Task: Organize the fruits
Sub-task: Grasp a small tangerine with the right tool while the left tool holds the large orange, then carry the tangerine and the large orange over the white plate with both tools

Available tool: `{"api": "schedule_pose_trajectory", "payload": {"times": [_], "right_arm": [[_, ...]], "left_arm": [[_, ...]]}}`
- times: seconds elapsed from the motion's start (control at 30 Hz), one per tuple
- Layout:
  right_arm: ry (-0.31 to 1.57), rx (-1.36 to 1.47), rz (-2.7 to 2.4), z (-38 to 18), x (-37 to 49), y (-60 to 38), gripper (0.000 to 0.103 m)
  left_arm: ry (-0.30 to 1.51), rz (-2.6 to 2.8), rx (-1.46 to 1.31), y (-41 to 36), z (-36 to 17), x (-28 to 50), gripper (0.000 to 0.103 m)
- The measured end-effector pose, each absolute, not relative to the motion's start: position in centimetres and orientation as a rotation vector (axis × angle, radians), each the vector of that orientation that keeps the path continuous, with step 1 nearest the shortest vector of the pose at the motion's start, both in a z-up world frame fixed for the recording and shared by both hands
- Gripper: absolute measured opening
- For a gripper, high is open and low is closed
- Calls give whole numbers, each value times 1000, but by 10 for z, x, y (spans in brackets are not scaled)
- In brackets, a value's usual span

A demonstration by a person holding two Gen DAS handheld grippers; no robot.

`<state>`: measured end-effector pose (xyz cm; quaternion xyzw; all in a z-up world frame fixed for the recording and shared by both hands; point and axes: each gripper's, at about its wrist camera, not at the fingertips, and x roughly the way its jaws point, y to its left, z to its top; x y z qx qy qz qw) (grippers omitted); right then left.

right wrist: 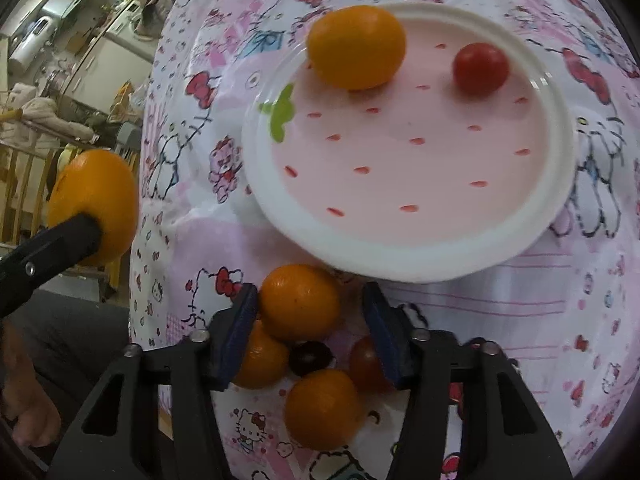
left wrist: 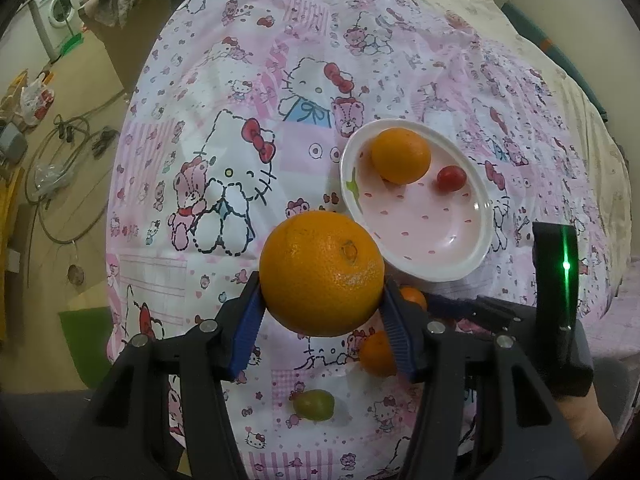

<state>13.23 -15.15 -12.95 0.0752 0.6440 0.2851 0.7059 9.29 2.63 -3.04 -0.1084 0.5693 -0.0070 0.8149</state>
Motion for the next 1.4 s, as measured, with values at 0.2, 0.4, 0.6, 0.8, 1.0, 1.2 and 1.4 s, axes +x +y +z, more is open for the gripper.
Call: {"api": "schedule_pose_trajectory", "payload": {"times": [0.2, 0.4, 0.6, 0.8, 1.0, 1.2, 1.4], "right_arm": [[1390, 166, 644, -119, 129, -156, 44], [1324, 267, 672, -95, 123, -178, 44], [1246, 375, 664, -68, 117, -213, 44], [1144, 473, 624, -43, 120, -252, 44], [1073, 549, 583, -26, 129, -279, 44], [1058, 576, 554, -20, 142, -296, 44], [1077, 583, 540, -25, 165, -298, 44]], "left_arm": [[1205, 13, -215, 28, -33, 94, 52], [1190, 39, -207, 31, -33, 95, 52], [1181, 47, -200, 29, -33, 95, 52], [1184, 36, -189, 22, -30, 94, 52], [1151, 26, -153, 13, -19, 91, 52], [1154, 32, -136, 11, -21, 99, 52], [1172, -3, -114, 0, -23, 119, 52]]}}
